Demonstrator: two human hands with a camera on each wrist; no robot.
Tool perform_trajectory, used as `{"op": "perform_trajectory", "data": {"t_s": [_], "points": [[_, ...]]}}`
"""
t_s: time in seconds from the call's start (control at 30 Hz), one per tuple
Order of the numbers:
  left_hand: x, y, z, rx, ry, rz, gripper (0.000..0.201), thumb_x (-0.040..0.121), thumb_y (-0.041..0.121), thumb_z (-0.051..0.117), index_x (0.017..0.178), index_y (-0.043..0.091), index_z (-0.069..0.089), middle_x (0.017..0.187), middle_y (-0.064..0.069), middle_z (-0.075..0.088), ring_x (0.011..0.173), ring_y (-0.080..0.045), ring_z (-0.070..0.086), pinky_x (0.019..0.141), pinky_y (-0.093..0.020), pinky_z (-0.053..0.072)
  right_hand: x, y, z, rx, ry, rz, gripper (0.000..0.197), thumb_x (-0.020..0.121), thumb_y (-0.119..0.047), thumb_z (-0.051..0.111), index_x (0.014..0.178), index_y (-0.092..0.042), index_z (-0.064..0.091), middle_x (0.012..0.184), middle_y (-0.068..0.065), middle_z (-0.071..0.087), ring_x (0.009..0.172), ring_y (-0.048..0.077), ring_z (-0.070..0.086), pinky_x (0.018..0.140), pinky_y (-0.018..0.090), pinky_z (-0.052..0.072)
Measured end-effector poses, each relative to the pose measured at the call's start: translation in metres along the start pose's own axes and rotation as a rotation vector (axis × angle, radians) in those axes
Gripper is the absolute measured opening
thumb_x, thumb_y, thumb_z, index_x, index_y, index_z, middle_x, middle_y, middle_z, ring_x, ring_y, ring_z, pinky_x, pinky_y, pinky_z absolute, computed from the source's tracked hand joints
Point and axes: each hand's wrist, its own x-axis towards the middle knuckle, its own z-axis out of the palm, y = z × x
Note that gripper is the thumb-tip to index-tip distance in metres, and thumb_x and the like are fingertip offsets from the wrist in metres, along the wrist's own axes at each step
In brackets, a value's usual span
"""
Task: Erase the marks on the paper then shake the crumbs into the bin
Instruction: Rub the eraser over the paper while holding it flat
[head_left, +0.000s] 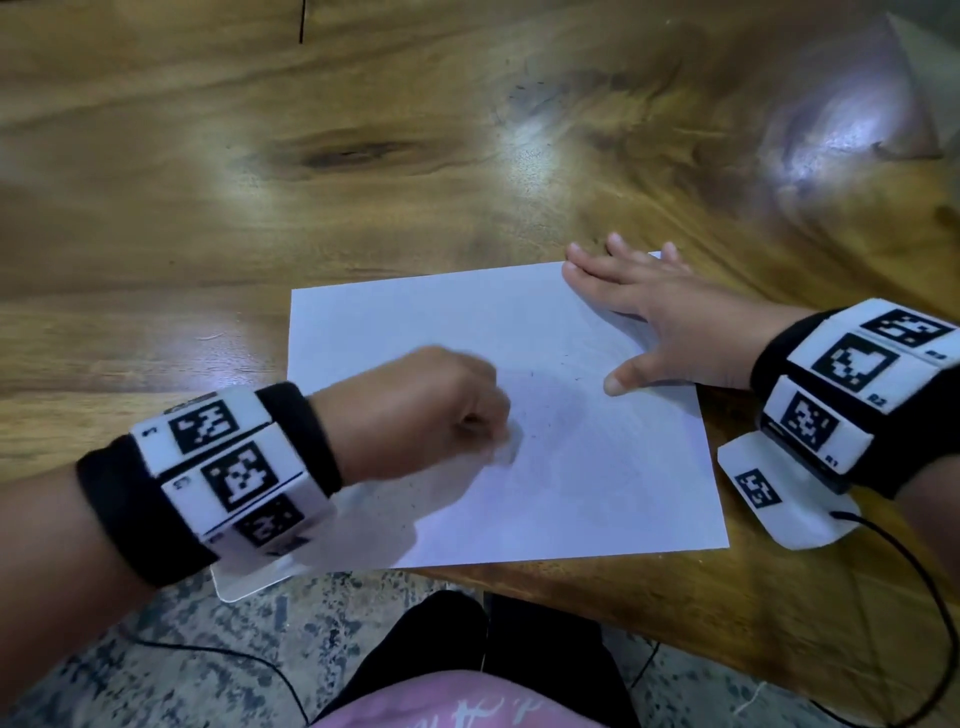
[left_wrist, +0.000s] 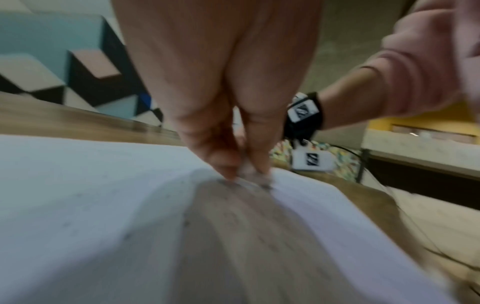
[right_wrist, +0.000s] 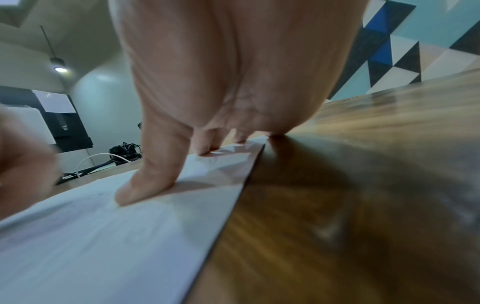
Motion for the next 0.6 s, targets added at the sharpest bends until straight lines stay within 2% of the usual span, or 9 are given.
{"op": "perform_trajectory", "data": {"t_s": [0.1, 0.17, 0.23, 0.3, 0.37, 0.43, 0.5, 0.53, 0.6], "points": [[0.008, -0.004, -0.002, 0.090, 0.208, -0.024, 0.028, 0.079, 0.034, 0.050, 0.067, 0.010, 0.060, 0.066, -0.004, 0.054, 0.057, -0.019, 0.051, 0.056, -0.027, 0.037, 0.000, 0.001, 0.000, -0.002, -0.002, 0.000, 0.102, 0.075, -0.038, 0.070, 0.146, -0.033, -0.003, 0.138, -0.029, -0.020, 0.128, -0.006, -0.023, 0.110, 0.031, -0.018], [-0.001, -0.004, 0.003, 0.059, 0.097, 0.007, 0.028, 0.082, 0.033, 0.050, 0.067, 0.010, 0.060, 0.069, -0.003, 0.055, 0.059, -0.019, 0.052, 0.057, -0.025, 0.038, 0.000, 0.001, 0.000, -0.001, -0.004, -0.003, 0.101, 0.075, -0.038, 0.070, 0.146, -0.033, -0.003, 0.138, -0.029, -0.020, 0.128, -0.006, -0.023, 0.110, 0.031, -0.018], [-0.015, -0.002, 0.006, -0.027, -0.105, 0.008, 0.018, 0.079, 0.029, 0.056, 0.073, 0.015, 0.065, 0.075, 0.005, 0.058, 0.067, -0.010, 0.055, 0.061, -0.014, 0.038, 0.000, 0.001, 0.001, 0.000, -0.002, -0.004, 0.102, 0.075, -0.038, 0.070, 0.145, -0.033, -0.003, 0.138, -0.030, -0.020, 0.128, -0.006, -0.023, 0.110, 0.031, -0.017], [-0.017, -0.002, 0.003, -0.084, -0.155, -0.004, 0.012, 0.075, 0.025, 0.058, 0.077, 0.019, 0.068, 0.077, 0.010, 0.058, 0.074, -0.007, 0.056, 0.063, -0.008, 0.037, 0.000, 0.001, 0.001, 0.000, 0.003, -0.005, 0.102, 0.075, -0.038, 0.070, 0.146, -0.033, -0.003, 0.138, -0.030, -0.019, 0.128, -0.006, -0.023, 0.110, 0.031, -0.017], [-0.003, -0.002, -0.001, -0.023, -0.029, 0.006, 0.017, 0.075, 0.030, 0.058, 0.072, 0.015, 0.066, 0.072, 0.004, 0.058, 0.066, -0.010, 0.053, 0.060, -0.017, 0.038, 0.001, 0.001, 0.001, -0.002, 0.005, -0.004, 0.103, 0.075, -0.038, 0.071, 0.146, -0.032, -0.003, 0.139, -0.029, -0.019, 0.129, -0.005, -0.023, 0.111, 0.031, -0.017], [0.018, 0.004, -0.004, 0.032, 0.125, 0.020, 0.019, 0.075, 0.031, 0.061, 0.070, 0.013, 0.064, 0.066, 0.002, 0.052, 0.060, -0.010, 0.048, 0.056, -0.019, 0.032, 0.000, 0.001, 0.001, -0.004, 0.002, -0.001, 0.103, 0.075, -0.038, 0.071, 0.146, -0.032, -0.003, 0.138, -0.029, -0.019, 0.128, -0.005, -0.023, 0.111, 0.033, -0.017], [0.029, 0.010, -0.001, 0.032, 0.166, 0.023, 0.015, 0.077, 0.025, 0.064, 0.069, 0.012, 0.063, 0.067, 0.001, 0.051, 0.062, -0.018, 0.052, 0.057, -0.021, 0.032, 0.000, 0.001, 0.000, -0.003, 0.001, -0.002, 0.103, 0.074, -0.037, 0.071, 0.146, -0.032, -0.003, 0.138, -0.029, -0.020, 0.128, -0.005, -0.023, 0.112, 0.034, -0.016], [0.028, 0.011, 0.002, 0.036, 0.130, 0.034, 0.017, 0.079, 0.024, 0.063, 0.067, 0.012, 0.062, 0.068, 0.001, 0.051, 0.062, -0.020, 0.053, 0.057, -0.023, 0.034, 0.001, 0.001, 0.001, -0.001, 0.002, -0.004, 0.103, 0.074, -0.037, 0.071, 0.146, -0.032, -0.003, 0.138, -0.029, -0.020, 0.128, -0.005, -0.023, 0.112, 0.034, -0.016], [0.016, 0.012, 0.007, 0.003, -0.082, 0.054, 0.012, 0.080, 0.019, 0.062, 0.069, 0.014, 0.063, 0.071, 0.005, 0.052, 0.066, -0.014, 0.053, 0.060, -0.021, 0.036, 0.001, 0.002, 0.002, 0.004, 0.005, -0.007, 0.103, 0.074, -0.038, 0.071, 0.146, -0.032, -0.002, 0.139, -0.029, -0.019, 0.129, -0.005, -0.023, 0.112, 0.034, -0.017]]}}
